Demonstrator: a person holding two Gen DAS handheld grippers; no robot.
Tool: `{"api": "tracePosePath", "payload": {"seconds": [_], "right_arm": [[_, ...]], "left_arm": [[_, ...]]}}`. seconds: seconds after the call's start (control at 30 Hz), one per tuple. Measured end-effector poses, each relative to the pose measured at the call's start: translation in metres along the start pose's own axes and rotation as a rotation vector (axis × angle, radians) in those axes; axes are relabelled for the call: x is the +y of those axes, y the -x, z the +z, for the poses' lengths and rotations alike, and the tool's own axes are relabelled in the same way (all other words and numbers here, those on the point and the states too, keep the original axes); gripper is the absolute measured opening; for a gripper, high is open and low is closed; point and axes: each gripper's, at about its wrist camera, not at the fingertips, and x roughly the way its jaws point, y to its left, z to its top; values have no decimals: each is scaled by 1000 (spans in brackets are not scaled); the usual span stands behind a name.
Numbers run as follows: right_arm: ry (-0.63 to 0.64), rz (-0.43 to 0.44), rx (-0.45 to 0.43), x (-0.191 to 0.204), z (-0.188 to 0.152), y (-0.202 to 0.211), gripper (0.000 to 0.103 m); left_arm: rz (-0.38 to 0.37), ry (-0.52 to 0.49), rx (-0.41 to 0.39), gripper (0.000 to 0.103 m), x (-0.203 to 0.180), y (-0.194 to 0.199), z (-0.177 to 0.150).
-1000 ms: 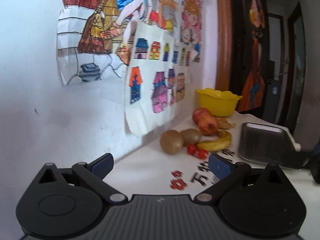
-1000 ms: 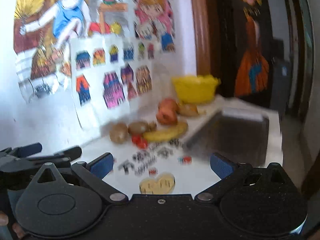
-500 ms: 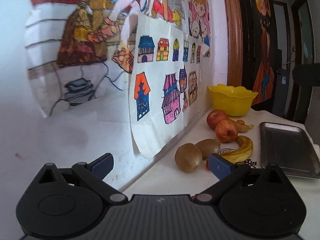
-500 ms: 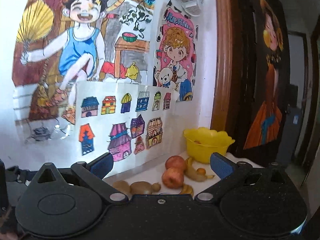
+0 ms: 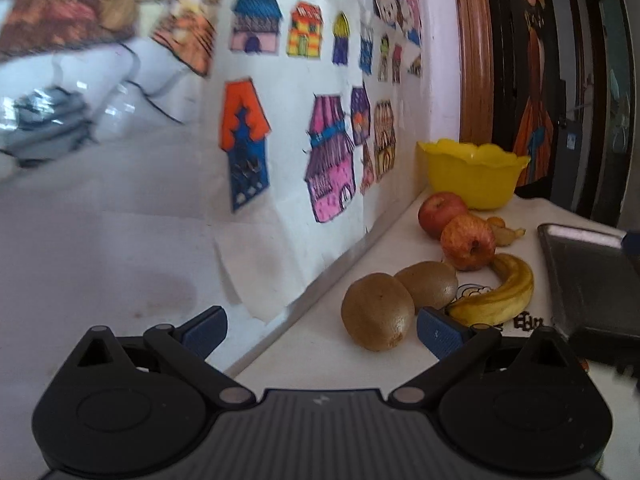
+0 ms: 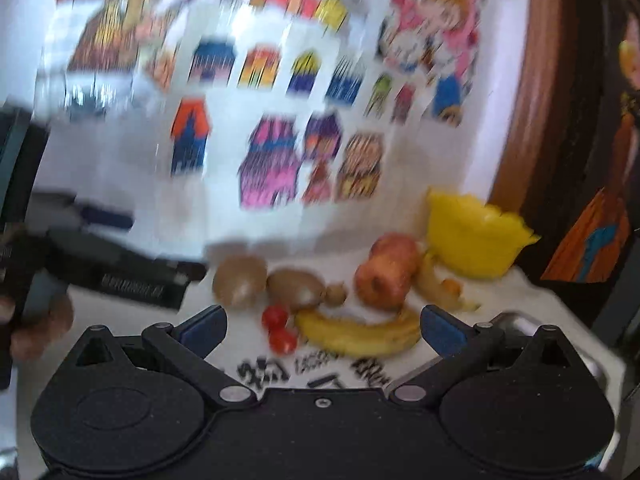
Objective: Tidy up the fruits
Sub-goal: 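Move the left tool toward a brown kiwi while the right tool approaches a red cherry tomato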
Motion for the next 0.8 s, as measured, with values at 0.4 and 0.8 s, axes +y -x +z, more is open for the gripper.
{"api": "tracePosePath", "payload": {"seconds": [0.4,0.8], "right_arm": [[-31,138,108,-7,-18,-60,89],[-115,234,169,-15,-30,-101,74]], "left_arm": [[-49,-61,5,103,-22,-40,3],[-94,-46,45,102,-23,-67,4]]}}
